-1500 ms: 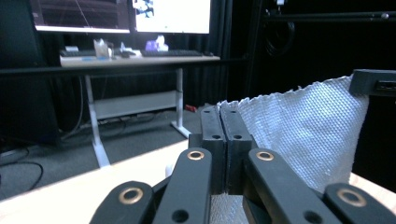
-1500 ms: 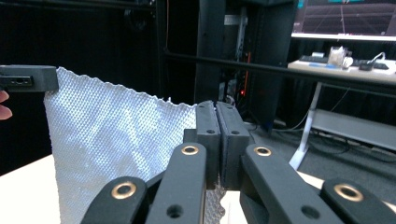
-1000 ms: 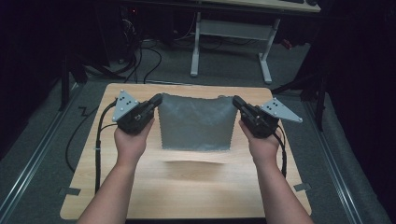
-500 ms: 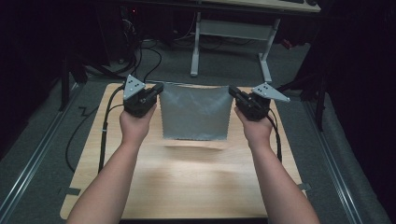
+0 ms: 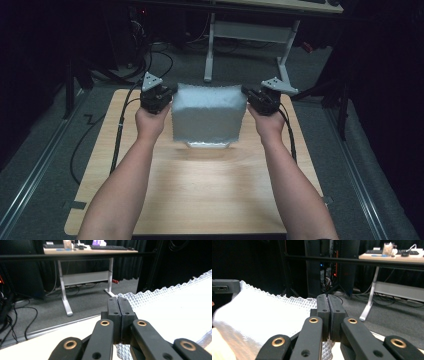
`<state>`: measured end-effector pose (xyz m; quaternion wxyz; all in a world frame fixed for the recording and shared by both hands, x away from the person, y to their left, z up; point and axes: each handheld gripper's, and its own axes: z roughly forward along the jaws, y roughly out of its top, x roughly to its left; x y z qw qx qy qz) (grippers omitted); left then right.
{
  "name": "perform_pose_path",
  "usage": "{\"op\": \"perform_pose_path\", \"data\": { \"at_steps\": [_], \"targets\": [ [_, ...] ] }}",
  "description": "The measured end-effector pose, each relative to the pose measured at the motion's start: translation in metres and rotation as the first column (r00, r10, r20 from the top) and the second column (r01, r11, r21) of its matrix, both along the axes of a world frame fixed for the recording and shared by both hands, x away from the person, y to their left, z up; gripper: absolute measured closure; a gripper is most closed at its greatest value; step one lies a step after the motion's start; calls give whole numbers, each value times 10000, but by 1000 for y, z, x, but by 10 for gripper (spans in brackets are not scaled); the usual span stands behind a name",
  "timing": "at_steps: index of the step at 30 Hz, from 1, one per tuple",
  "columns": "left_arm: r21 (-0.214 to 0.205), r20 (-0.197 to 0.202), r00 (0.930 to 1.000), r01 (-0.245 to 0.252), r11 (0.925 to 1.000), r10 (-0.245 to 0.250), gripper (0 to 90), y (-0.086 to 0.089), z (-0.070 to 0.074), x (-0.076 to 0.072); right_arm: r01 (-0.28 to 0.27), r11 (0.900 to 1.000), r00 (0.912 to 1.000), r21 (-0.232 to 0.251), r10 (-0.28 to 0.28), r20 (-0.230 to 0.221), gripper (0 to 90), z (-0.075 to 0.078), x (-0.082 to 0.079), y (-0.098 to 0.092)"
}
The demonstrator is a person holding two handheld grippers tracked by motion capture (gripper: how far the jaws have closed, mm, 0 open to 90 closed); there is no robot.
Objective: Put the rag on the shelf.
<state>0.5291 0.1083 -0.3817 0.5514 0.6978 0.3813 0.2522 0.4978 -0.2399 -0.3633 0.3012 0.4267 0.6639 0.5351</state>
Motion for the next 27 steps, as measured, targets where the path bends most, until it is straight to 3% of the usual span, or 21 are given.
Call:
{"op": "perform_pose_path", "data": {
  "at_steps": [3,4,6,11,13,17,22,27],
  "targets": [
    [131,-232,9997,38,9999,-35,900,0,-6,3,19,10000,9997,-45,-20,-225,893,-5,6,0],
    [167,-372,9993,70,9998,-64,900,0,-10,4,4,9999,9987,-129,-11,-514,893,-12,10,0],
    [222,-732,9972,153,9996,-137,900,1,-20,5,-26,9998,9977,-188,14,-677,893,-16,13,0],
    [427,-1010,9947,227,9988,-183,900,1,-34,3,-132,9994,9958,-331,102,-910,893,-25,14,1],
    [372,-1294,9913,302,9989,-252,900,2,-44,2,-217,9989,9943,-422,172,-1048,893,-31,13,2],
    [236,-1506,9877,460,9987,-420,900,3,-53,0,-251,9989,9925,-397,201,-1207,892,-40,12,2],
    [123,-1755,9822,709,9974,-676,900,1,-67,-6,-291,9991,9865,-312,237,-1620,892,-61,11,2],
    [364,-2016,9756,961,9947,-868,900,-4,-76,-8,-275,9992,9830,-302,215,-1826,891,-75,8,1]
  ]
}}
